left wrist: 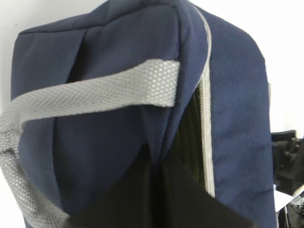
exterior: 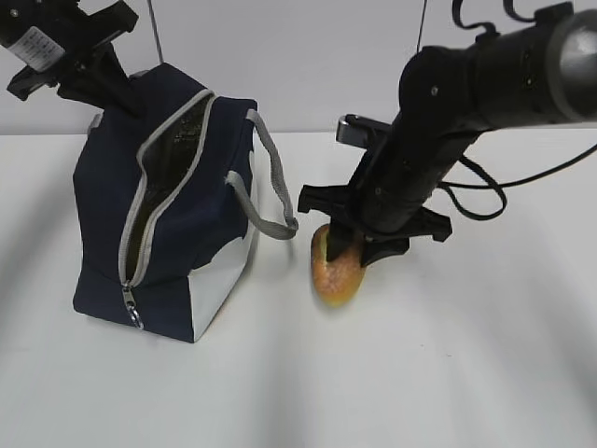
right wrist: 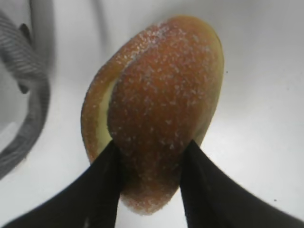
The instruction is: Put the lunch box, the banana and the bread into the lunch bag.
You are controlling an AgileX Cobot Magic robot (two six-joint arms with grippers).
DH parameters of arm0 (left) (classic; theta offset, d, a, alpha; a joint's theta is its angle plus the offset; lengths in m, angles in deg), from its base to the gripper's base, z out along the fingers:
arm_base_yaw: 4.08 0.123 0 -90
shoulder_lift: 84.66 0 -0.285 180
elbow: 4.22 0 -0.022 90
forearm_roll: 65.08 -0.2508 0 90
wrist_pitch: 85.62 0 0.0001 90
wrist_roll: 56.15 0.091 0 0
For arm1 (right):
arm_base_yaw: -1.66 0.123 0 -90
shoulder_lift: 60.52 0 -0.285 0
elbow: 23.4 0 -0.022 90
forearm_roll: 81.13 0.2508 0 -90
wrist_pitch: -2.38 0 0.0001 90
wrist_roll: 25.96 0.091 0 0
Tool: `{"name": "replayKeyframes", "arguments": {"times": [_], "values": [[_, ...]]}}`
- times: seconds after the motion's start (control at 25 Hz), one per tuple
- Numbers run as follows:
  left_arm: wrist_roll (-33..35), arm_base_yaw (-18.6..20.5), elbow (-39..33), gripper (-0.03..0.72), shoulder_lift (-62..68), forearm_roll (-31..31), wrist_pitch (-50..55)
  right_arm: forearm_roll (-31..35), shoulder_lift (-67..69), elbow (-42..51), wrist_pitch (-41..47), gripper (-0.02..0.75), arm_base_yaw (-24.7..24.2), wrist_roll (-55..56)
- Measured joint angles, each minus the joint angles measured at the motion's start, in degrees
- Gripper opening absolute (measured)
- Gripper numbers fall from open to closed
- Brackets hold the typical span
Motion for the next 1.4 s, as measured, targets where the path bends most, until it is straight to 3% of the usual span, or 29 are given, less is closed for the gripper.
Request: {"name": "replayKeyframes", "arguments": {"times": [0.28, 0.44, 0.6, 1.12, 1.24, 1.4], "values": [[0.0, 0.0, 0.0, -0.003, 0.0, 0.0, 0.0, -8.0, -6.0, -9.3, 11.4, 0.271, 0.0, -1.4], [0.0, 0.0, 0.0, -0.003, 0.0, 0.1, 0.0, -6.9, -7.0, -17.3, 16.6, 0.271, 0.0, -3.6], [0.0, 0.0, 0.0, -0.003, 0.0, 0.3, 0.0, 0.6, -7.3, -23.1, 16.8, 0.271, 0.0, -7.4], [0.0, 0.0, 0.0, -0.003, 0.0, 0.7, 0.0, 35.6, 0.4, -24.0, 10.4, 0.271, 0.2, -26.7], [0.0, 0.0, 0.0, -0.003, 0.0, 0.8, 0.0, 38.5, 2.6, -24.0, 9.1, 0.279, 0.3, -29.0], [0.0, 0.0, 0.0, -0.003, 0.0, 1.0, 0.0, 39.7, 4.0, -24.0, 7.8, 0.345, 0.3, -31.7]]}}
